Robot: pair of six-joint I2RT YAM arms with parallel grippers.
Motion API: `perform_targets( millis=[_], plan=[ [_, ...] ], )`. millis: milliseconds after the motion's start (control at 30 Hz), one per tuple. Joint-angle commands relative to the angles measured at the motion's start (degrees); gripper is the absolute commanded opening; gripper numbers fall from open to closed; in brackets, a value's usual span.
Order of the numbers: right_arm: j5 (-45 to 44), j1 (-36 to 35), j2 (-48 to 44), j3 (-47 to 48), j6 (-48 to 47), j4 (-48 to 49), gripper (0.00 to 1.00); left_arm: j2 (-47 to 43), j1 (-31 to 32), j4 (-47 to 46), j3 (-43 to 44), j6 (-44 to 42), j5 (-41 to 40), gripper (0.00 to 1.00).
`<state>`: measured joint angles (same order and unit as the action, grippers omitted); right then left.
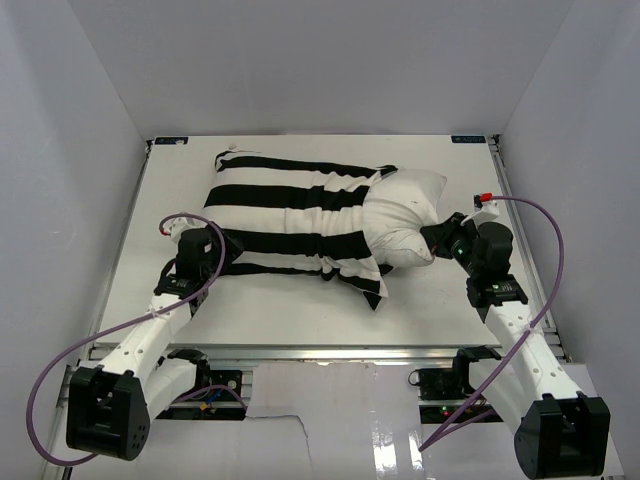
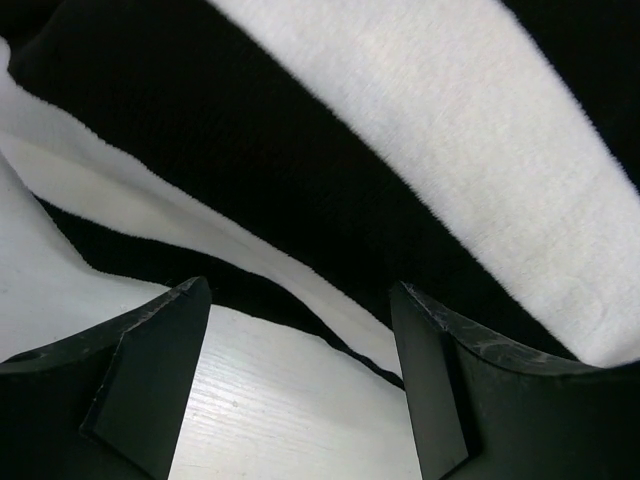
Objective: Remove the pillowcase from the pillow
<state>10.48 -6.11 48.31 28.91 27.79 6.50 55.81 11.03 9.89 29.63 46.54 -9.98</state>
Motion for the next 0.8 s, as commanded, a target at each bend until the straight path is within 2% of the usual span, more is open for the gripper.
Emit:
perform_targets(
  millis=[0, 100, 167, 233, 267, 367, 433, 467, 500, 533, 667, 767],
  plan=[
    [0.24, 0.48, -1.73, 1.68, -0.81, 5.1, 0.08, -0.01, -0.13, -5.04, -3.16, 3.63, 1.27, 0.83],
    [0.59, 0.48, -2.17, 1.24, -0.63, 5.45, 0.08, 2.19, -0.13, -12.58, -5.36, 4.17, 2.77, 0.79],
    [0.77, 0.4, -2.35, 1.06, -0.63, 5.63, 0.08, 3.6, -0.13, -17.94, -6.42, 4.6, 3.82, 0.72],
    [0.94, 0.48, -2.26, 1.24, -0.63, 5.37, 0.08, 4.82, -0.13, -18.85, -6.51, 6.44, 3.13, 0.65],
    [0.95, 0.4, -2.35, 1.33, -0.63, 5.28, 0.08, 5.35, -0.13, -19.29, -6.16, 6.63, 1.99, 0.58],
    [1.03, 0.4, -2.61, 1.5, -0.28, 5.36, 0.08, 7.99, -0.13, -19.91, -4.5, 6.81, 0.58, 0.5],
    [1.38, 0.4, -2.7, 1.33, 0.24, 5.63, 0.08, 9.66, -0.13, -19.91, -2.74, 6.72, 0.83, 0.52],
    [1.47, 0.48, -2.79, 1.15, 0.42, 6.24, 0.08, 11.06, -0.13, -19.82, -2.21, 6.54, 1.19, 0.56],
    [1.56, 0.4, -2.7, 0.98, 0.68, 6.5, 0.08, 11.68, -0.13, -19.82, -1.77, 6.45, 2.15, 0.66],
    [1.65, 0.4, -2.7, 0.8, 0.95, 6.77, 0.08, 12.3, -0.13, -19.73, -1.33, 6.63, 2.68, 0.68],
    [1.56, 0.4, -1.65, 0.54, 1.21, 7.47, 0.08, 12.83, -0.13, -15.88, -2.02, 9.96, 2.86, 0.72],
    [2.17, 0.48, -1.21, 0.1, 1.74, 8.52, 0.08, 11.08, -0.13, -16.57, -4.74, 12.08, 1.63, 0.74]
  ],
)
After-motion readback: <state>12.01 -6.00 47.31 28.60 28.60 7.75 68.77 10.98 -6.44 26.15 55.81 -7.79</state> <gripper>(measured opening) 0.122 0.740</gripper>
